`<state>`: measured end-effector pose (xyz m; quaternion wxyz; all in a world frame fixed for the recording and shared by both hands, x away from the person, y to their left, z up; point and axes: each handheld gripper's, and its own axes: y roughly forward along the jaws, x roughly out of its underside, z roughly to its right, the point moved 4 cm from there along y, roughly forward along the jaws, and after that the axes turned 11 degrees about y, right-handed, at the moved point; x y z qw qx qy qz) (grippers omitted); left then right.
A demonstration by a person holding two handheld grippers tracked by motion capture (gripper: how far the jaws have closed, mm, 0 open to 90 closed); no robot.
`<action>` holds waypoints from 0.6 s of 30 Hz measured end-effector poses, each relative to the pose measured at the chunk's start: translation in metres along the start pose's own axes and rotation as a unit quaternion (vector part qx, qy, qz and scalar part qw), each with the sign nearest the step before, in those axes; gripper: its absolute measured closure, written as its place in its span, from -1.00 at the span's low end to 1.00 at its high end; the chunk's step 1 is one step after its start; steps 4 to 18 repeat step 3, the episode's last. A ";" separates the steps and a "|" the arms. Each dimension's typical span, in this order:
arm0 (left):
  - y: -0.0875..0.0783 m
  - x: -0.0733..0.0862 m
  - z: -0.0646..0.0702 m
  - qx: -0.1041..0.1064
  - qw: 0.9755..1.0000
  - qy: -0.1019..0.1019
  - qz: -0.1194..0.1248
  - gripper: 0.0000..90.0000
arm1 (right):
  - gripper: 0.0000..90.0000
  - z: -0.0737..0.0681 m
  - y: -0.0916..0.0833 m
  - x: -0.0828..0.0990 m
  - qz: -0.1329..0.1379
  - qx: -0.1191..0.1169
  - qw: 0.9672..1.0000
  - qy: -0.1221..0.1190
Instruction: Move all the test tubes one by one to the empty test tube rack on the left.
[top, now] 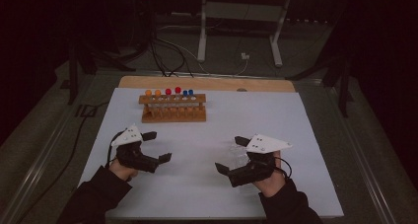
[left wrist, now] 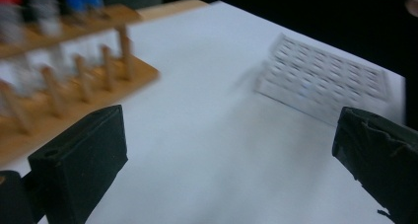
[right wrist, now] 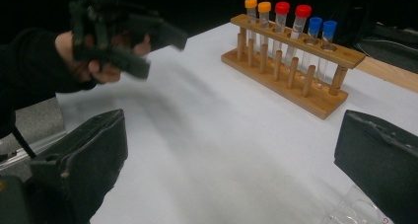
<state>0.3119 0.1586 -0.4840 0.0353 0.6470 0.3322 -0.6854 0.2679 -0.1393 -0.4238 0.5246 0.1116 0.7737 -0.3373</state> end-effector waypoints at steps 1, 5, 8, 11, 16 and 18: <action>0.002 0.003 0.005 0.005 1.000 0.003 -0.002 -0.98 | -1.00 0.000 0.000 0.000 0.000 0.000 1.000 0.000; 0.005 0.008 0.011 0.011 1.000 0.008 -0.007 -0.98 | -1.00 0.000 0.001 0.001 0.000 0.000 1.000 0.000; 0.005 0.008 0.011 0.011 1.000 0.008 -0.007 -0.98 | -1.00 0.000 0.001 0.001 0.000 0.000 1.000 0.000; 0.005 0.008 0.011 0.011 1.000 0.008 -0.007 -0.98 | -1.00 0.000 0.001 0.001 0.000 0.000 1.000 0.000; 0.005 0.008 0.011 0.011 1.000 0.008 -0.007 -0.98 | -1.00 0.000 0.001 0.001 0.000 0.000 1.000 0.000; 0.005 0.008 0.011 0.011 1.000 0.008 -0.007 -0.98 | -1.00 0.000 0.001 0.001 0.000 0.000 1.000 0.000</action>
